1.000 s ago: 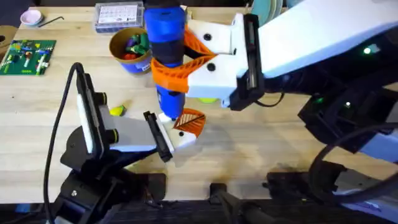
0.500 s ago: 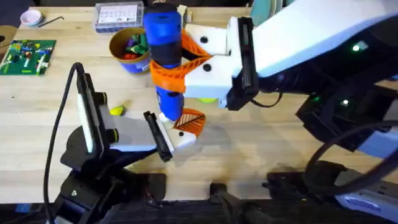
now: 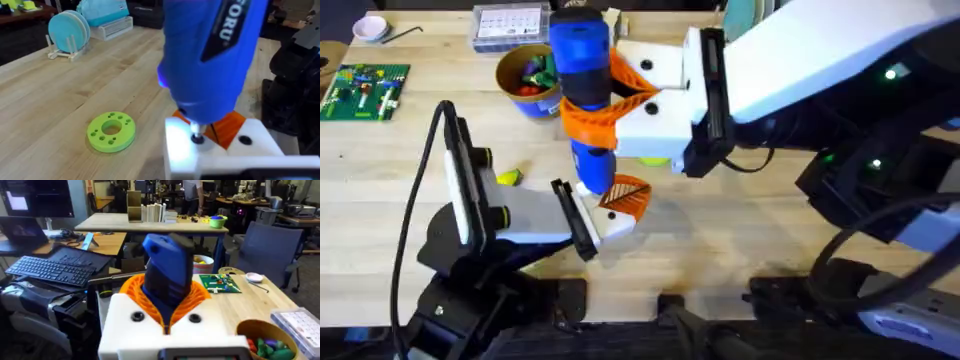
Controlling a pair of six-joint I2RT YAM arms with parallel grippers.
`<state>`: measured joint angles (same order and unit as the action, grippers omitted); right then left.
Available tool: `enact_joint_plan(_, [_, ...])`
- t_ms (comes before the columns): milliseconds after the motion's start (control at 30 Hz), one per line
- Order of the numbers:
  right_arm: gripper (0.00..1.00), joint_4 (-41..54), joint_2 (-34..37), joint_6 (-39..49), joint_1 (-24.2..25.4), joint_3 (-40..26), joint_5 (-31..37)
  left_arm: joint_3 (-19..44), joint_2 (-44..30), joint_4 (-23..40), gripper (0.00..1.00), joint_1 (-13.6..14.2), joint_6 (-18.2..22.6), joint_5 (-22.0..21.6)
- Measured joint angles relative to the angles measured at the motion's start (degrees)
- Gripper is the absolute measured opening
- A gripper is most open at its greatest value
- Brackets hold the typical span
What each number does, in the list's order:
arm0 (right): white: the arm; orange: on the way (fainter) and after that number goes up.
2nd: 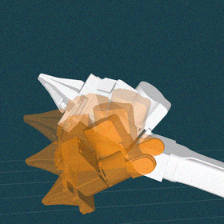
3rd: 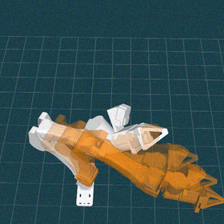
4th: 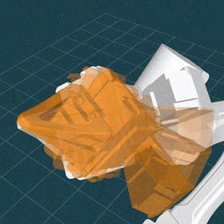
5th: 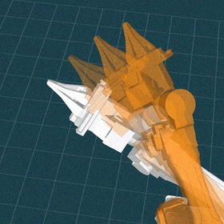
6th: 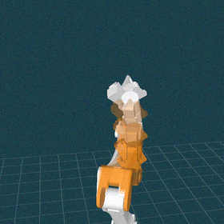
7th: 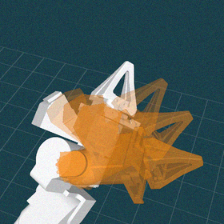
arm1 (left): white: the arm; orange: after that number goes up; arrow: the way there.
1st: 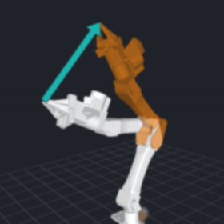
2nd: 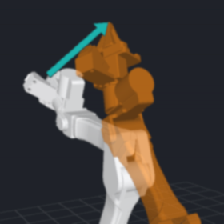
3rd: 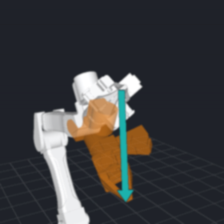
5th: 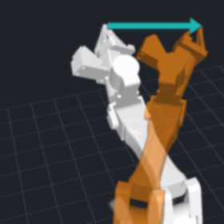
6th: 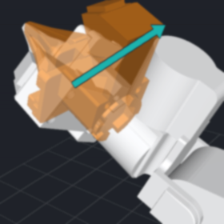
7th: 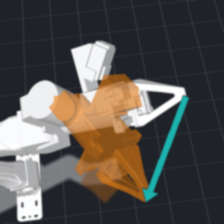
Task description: Pick up the gripper from the table and insert it into the empty holder that is missing its gripper. Then pick up a screw, insert it into the mounting hole, and use the screwdriver to tighten it. Finally, clean up the table by picking up the vegetable and placing it into the bucket.
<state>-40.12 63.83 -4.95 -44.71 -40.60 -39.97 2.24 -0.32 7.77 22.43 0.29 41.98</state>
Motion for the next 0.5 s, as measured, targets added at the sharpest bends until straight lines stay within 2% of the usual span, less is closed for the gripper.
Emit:
enact_joint_plan(200, [0.023, -5.8, -0.7, -1.3, 1.3, 0.0, -0.4, 0.0, 0.0, 0.0, 0.003, 0.0, 0.2, 0.0])
enact_joint_plan(500, [0.023, -4.2, -7.6, -3.9, 7.2, 0.0, -1.7, 0.0, 0.0, 0.0, 0.003, 0.0, 0.2, 0.0])
